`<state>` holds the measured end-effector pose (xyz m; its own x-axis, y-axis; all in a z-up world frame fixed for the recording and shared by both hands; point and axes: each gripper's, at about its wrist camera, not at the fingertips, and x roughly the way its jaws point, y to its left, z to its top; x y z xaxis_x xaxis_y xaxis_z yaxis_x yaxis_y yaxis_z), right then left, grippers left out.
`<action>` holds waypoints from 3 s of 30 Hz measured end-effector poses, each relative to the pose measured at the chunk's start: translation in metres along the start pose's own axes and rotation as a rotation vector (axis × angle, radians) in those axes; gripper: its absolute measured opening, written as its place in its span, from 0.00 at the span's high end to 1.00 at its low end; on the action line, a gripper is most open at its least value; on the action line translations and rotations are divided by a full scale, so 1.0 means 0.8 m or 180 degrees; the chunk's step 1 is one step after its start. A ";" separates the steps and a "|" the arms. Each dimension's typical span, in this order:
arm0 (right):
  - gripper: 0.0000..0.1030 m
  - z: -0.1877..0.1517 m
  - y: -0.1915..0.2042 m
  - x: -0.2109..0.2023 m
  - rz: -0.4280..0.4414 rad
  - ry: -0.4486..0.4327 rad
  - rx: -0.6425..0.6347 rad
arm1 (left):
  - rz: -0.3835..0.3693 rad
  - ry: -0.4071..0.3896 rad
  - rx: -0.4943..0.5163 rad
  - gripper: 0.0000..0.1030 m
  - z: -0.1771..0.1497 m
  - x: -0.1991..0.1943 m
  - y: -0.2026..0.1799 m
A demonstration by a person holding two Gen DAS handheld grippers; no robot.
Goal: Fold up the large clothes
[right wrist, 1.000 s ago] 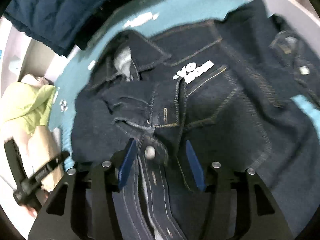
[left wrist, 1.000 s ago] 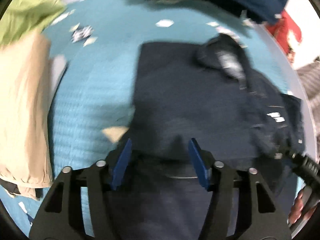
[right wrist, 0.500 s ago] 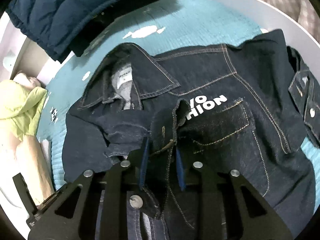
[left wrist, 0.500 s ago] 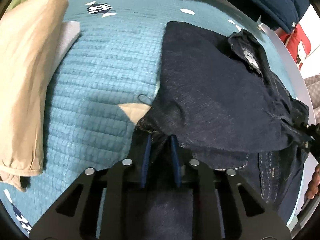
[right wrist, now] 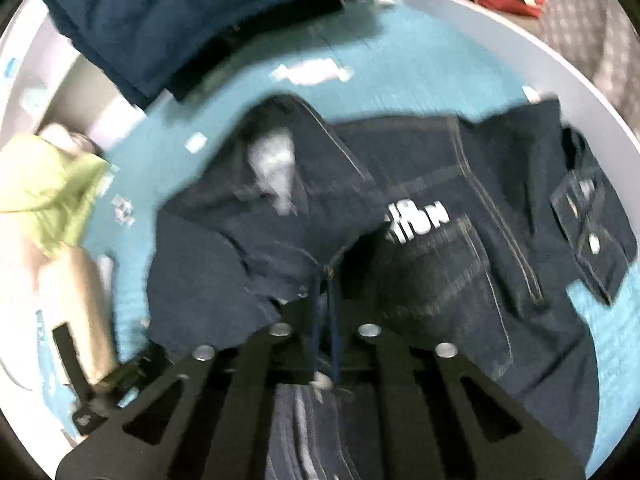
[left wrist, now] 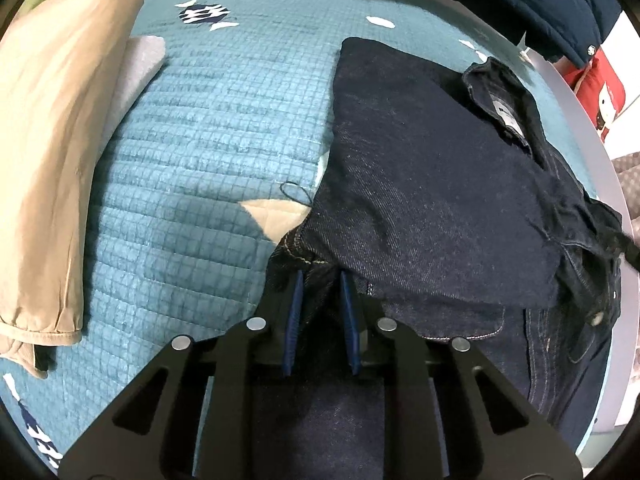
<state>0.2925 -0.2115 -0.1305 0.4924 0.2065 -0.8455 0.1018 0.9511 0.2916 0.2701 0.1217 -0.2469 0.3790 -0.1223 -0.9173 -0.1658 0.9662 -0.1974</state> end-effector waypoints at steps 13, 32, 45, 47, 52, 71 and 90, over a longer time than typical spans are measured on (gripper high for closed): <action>0.95 -0.011 -0.044 0.050 -0.0062 0.0197 0.0234 | -0.0011 0.0037 -0.0006 0.80 0.004 -0.013 0.001; 1.00 -0.050 0.021 0.136 0.0319 0.0524 0.0132 | -0.0301 -0.0126 0.0203 0.98 0.034 0.028 -0.038; 1.00 0.021 0.069 0.115 -0.0076 0.0011 -0.0338 | -0.0341 -0.0421 0.0564 0.99 0.117 0.008 -0.098; 1.00 0.011 0.052 0.150 -0.0571 0.0191 -0.0460 | 0.0037 -0.0165 0.0505 0.99 0.128 0.054 -0.094; 1.00 0.016 0.013 0.151 -0.0563 0.0402 -0.0161 | 0.0134 -0.0050 0.0463 0.99 0.130 0.063 -0.070; 0.96 -0.025 -0.007 0.068 -0.0277 0.0183 -0.0120 | 0.0202 -0.0118 0.0671 0.91 0.075 0.016 -0.064; 0.09 -0.135 -0.077 -0.082 -0.0778 -0.0567 -0.0378 | -0.0203 -0.0292 0.1042 0.23 -0.089 -0.097 -0.153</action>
<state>0.1606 -0.2583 -0.1416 0.6104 -0.0648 -0.7895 0.1392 0.9899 0.0264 0.1958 -0.0031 -0.1761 0.4620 -0.1782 -0.8688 0.1560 0.9807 -0.1182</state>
